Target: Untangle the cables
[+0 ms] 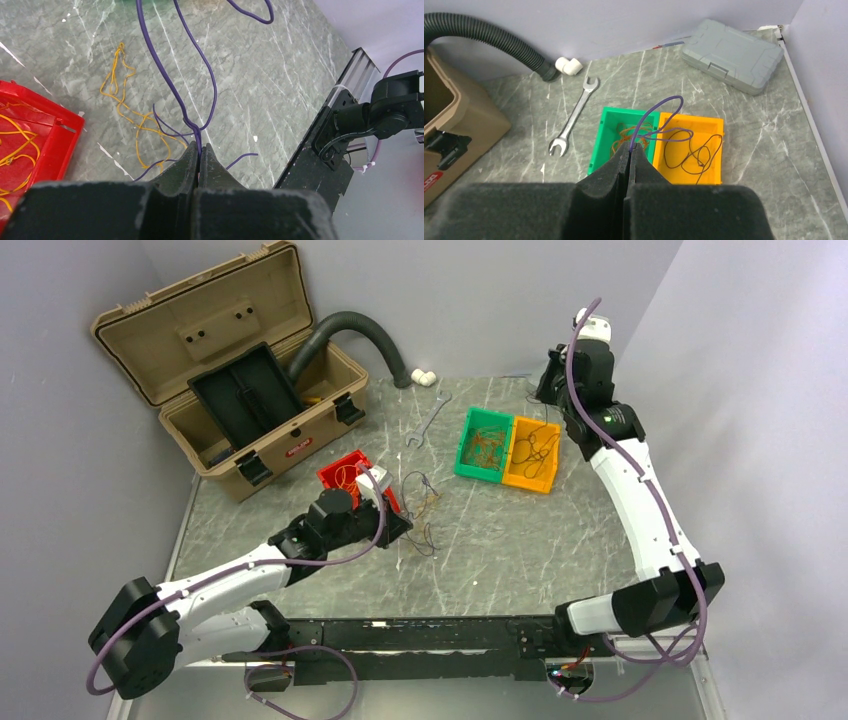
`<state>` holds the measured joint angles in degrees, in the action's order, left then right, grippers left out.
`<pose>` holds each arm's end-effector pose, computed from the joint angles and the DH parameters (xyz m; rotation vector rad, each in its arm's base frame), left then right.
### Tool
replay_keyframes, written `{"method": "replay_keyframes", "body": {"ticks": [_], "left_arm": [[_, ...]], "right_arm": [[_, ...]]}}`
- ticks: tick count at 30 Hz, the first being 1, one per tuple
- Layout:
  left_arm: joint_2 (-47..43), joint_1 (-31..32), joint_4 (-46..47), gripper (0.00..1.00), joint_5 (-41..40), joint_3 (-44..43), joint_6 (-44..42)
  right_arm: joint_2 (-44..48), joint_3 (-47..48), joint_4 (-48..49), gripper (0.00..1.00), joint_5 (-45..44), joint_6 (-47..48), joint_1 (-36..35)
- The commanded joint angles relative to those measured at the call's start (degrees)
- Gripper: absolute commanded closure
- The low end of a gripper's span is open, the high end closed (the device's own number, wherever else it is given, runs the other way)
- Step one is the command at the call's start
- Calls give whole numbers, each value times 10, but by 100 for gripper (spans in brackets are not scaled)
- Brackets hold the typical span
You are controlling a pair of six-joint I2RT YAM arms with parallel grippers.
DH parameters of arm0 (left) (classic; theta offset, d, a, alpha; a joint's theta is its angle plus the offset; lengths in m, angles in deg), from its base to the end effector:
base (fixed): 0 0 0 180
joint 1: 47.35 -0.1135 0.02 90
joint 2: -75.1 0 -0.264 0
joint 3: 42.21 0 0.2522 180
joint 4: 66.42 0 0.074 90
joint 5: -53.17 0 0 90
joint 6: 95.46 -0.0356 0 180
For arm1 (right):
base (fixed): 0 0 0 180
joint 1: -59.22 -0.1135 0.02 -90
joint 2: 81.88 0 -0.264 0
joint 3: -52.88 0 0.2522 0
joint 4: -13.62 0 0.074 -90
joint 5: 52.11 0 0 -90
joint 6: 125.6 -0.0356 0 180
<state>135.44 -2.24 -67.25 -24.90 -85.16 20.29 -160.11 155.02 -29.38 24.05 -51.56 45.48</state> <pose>0.1595 -0.1706 0.2335 0.4887 1.9595 -1.0162 0.2928 0.0628 0.4387 0.1998 1.8853 0.1231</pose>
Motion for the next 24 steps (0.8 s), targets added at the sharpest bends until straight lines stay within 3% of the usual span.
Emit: {"method": "replay_keyframes", "body": {"ticks": [1, 9, 24], "left_arm": [[-12, 3, -5, 100, -3, -30, -20], [-3, 3, -7, 100, -6, -40, -25], [-12, 4, -8, 100, -11, -35, -23]], "right_arm": [[-10, 14, 42, 100, 40, -15, 22], [-58, 9, 63, 100, 69, -19, 40], [-163, -95, 112, 100, 19, -39, 83]]}}
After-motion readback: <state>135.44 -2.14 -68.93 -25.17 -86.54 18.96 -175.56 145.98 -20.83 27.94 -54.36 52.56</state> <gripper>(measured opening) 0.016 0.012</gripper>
